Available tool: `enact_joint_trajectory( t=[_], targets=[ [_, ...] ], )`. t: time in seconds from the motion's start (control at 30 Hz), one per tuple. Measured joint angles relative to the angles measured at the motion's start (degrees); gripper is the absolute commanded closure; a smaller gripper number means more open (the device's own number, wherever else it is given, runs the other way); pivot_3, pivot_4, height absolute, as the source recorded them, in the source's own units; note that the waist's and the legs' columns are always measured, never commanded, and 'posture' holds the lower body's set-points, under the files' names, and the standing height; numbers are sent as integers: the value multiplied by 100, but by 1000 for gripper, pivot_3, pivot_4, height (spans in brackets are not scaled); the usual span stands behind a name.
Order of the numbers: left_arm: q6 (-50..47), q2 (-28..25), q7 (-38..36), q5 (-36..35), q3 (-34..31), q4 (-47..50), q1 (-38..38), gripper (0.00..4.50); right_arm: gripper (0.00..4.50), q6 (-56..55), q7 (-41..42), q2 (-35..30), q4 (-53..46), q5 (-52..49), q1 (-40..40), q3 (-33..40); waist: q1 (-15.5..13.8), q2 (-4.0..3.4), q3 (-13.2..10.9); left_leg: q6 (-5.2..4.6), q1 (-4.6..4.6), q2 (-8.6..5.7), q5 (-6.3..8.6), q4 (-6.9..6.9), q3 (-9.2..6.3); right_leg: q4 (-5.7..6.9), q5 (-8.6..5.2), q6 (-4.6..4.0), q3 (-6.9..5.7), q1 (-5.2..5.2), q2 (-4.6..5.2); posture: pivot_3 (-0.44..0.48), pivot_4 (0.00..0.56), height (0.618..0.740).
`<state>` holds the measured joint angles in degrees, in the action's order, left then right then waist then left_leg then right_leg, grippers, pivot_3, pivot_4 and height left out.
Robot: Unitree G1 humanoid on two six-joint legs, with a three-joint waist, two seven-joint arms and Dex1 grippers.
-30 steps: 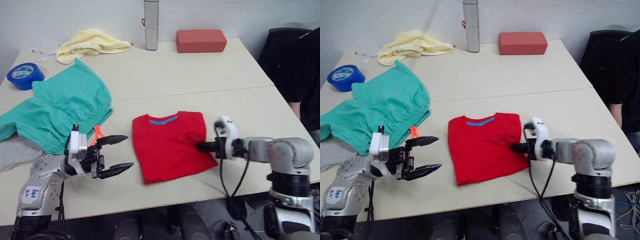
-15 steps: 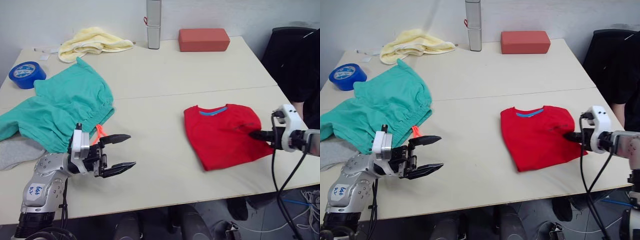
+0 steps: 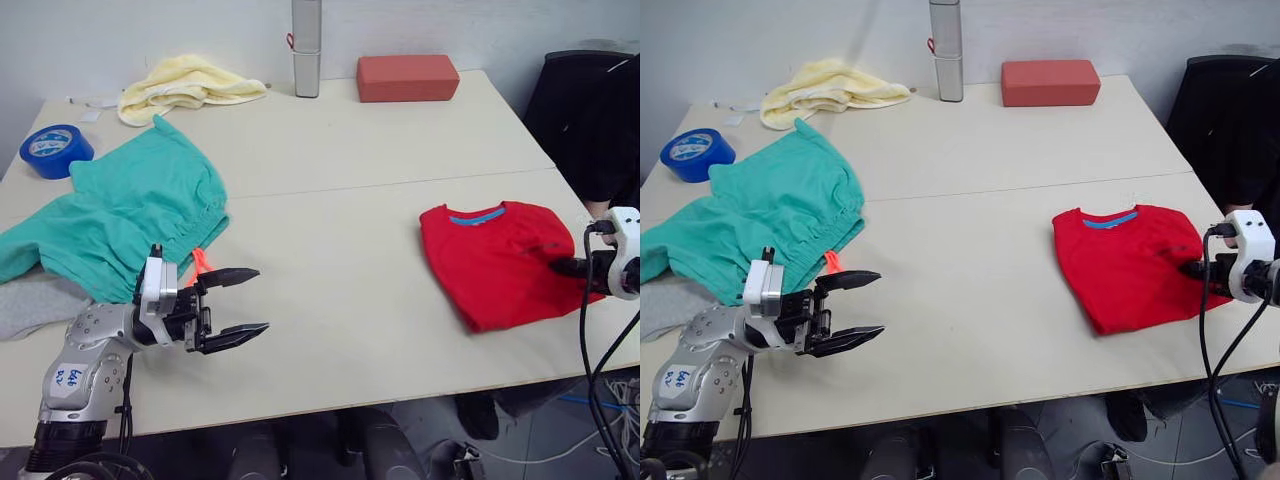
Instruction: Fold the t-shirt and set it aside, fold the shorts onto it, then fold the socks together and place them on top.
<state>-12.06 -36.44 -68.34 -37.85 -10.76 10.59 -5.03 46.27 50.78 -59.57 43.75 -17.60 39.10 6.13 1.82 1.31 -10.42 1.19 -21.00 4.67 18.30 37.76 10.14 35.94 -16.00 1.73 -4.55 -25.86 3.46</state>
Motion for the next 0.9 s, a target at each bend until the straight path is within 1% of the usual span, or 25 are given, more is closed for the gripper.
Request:
enact_joint_trajectory(
  t=[0.1, 0.23, 0.33, 0.37, 0.4, 0.47, 0.53, 0.63, 0.7, 0.77, 0.9],
  targets=[
    [-106, -100, 1, -9, -21, 0, 8, 0, 2657, 11, 191, -63, 125, 32, -32, 51, -7, -5, -1, -1, -4, 2, 0, 6, -2, 3, 2, 0, 1, -1, 2, 0, 150, 740],
    [-176, -259, 20, -15, -247, -11, 127, 0, 1270, -244, 670, -548, -270, 73, -444, 84, -18, -16, -4, -3, -11, 4, 0, 6, -2, 3, 3, 3, 3, -7, 5, 0, 150, 740],
    [-157, -398, 76, -1, -542, -37, 298, 0, 252, -1093, 1320, -764, -933, -105, -777, 548, 21, -20, -5, -2, -4, 3, 1, 7, 8, 3, 5, 4, 5, -7, -3, 0, 150, 740],
    [-135, -405, 133, 6, -647, -41, 338, 0, 22, -1442, 1601, -742, -1222, -274, -897, 773, 44, -20, -5, -1, -3, 5, 1, 7, 8, 3, 7, 1, 5, -6, -7, 0, 150, 740],
    [-81, -406, 233, 17, -807, -47, 408, 0, 22, -1905, 1906, -605, -1569, -488, -1024, 1059, 64, -18, -5, 2, 0, 10, 0, 6, 7, 3, 10, -2, 5, -4, -12, 0, 150, 740],
    [28, -410, 406, 52, -1135, -83, 583, 0, 22, -2537, 2230, -171, -2129, -809, -1197, 1386, 107, -7, -8, 10, 18, 17, 1, 2, 1, 0, 14, -9, 2, 14, -21, 0, 150, 740],
    [141, -411, 577, 128, -1514, -149, 876, 0, 22, -3156, 2390, 428, -2660, -1027, -1487, 1465, 122, 1, -9, 12, 39, 22, 5, -7, 1, 0, 15, -11, 5, 31, -19, 0, 150, 740],
    [332, -396, 759, 220, -2098, -220, 1452, 0, 22, -3646, 2682, 1081, -3348, -1224, -2035, 1299, 122, -1, -11, 8, 43, 27, 2, -27, 4, 0, 14, -10, 6, 27, -3, 0, 150, 740],
    [423, -291, 965, 228, -2680, -266, 1896, 0, 22, -3992, 2781, 1647, -3796, -1335, -2296, 1081, 129, 0, -11, 5, 45, 26, 1, -31, 7, -1, 14, -10, 4, 27, 2, 0, 150, 740],
    [481, -168, 1145, 218, -3157, -259, 2268, 0, 22, -4437, 2731, 2208, -4022, -1334, -2355, 925, 139, 2, -11, 1, 46, 24, 2, -29, 9, -1, 14, -10, 4, 28, 6, 0, 150, 740],
    [536, 120, 1368, 188, -3910, -419, 3000, 0, 22, -5276, 2743, 3056, -4175, -1382, -2469, 692, 137, 13, -6, -14, 54, 21, 9, -30, 9, 0, 13, -12, 1, 32, 9, 0, 150, 740]
  ],
)
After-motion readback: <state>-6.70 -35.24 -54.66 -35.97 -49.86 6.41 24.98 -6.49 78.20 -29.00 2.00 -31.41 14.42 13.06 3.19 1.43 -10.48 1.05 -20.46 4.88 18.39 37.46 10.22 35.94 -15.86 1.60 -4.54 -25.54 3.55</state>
